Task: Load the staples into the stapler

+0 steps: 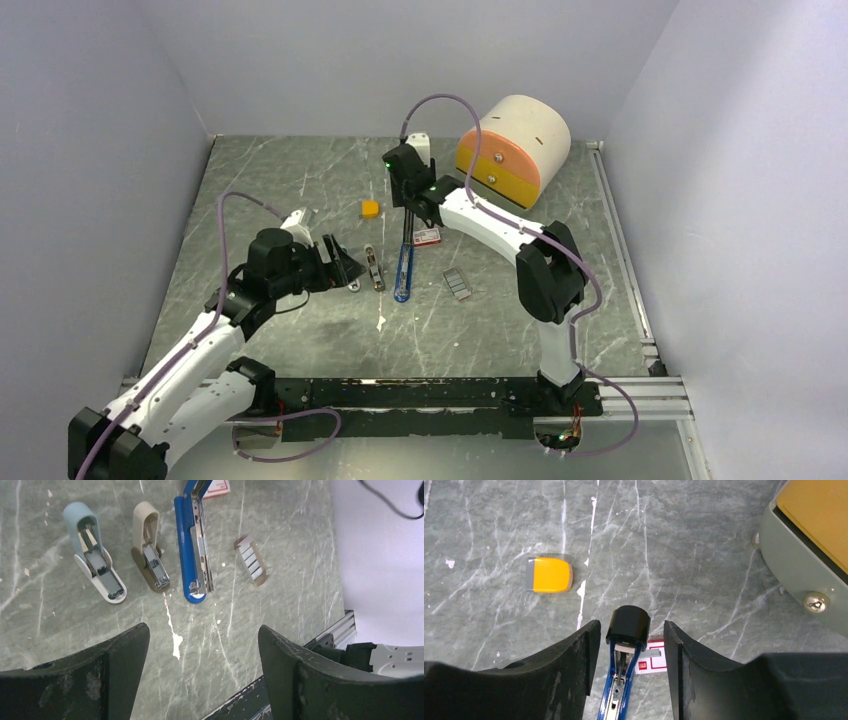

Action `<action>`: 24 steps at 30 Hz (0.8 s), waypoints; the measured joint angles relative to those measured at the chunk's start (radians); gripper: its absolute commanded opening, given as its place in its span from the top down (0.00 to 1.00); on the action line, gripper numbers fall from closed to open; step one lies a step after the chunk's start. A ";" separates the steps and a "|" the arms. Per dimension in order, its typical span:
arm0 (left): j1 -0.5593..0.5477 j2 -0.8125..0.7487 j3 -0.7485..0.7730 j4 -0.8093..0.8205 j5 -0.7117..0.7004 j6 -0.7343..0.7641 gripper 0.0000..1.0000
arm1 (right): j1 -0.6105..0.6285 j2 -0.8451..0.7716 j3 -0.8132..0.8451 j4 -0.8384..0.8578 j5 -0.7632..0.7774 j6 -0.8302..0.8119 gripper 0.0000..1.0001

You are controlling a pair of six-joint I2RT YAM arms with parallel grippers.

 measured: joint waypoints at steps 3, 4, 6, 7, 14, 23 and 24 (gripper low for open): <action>0.000 0.027 -0.022 0.015 0.017 -0.013 0.28 | -0.001 0.017 0.025 -0.006 0.001 -0.002 0.57; 0.000 0.033 -0.027 0.016 0.020 -0.018 0.29 | -0.002 0.023 0.032 -0.009 0.001 -0.002 0.59; 0.000 0.050 -0.034 0.023 0.032 -0.025 0.32 | -0.002 0.031 0.041 -0.014 0.002 -0.002 0.63; 0.000 0.060 -0.036 0.026 0.037 -0.029 0.32 | -0.002 0.031 0.041 -0.016 0.001 -0.002 0.64; 0.000 0.140 -0.080 0.097 0.085 -0.059 0.32 | -0.003 0.031 0.042 -0.014 -0.026 -0.019 0.56; 0.000 0.227 -0.120 0.165 0.109 -0.093 0.31 | -0.005 0.062 0.082 -0.030 -0.050 -0.030 0.64; 0.000 0.227 -0.126 0.179 0.109 -0.097 0.32 | -0.005 0.064 0.082 -0.031 -0.053 -0.029 0.66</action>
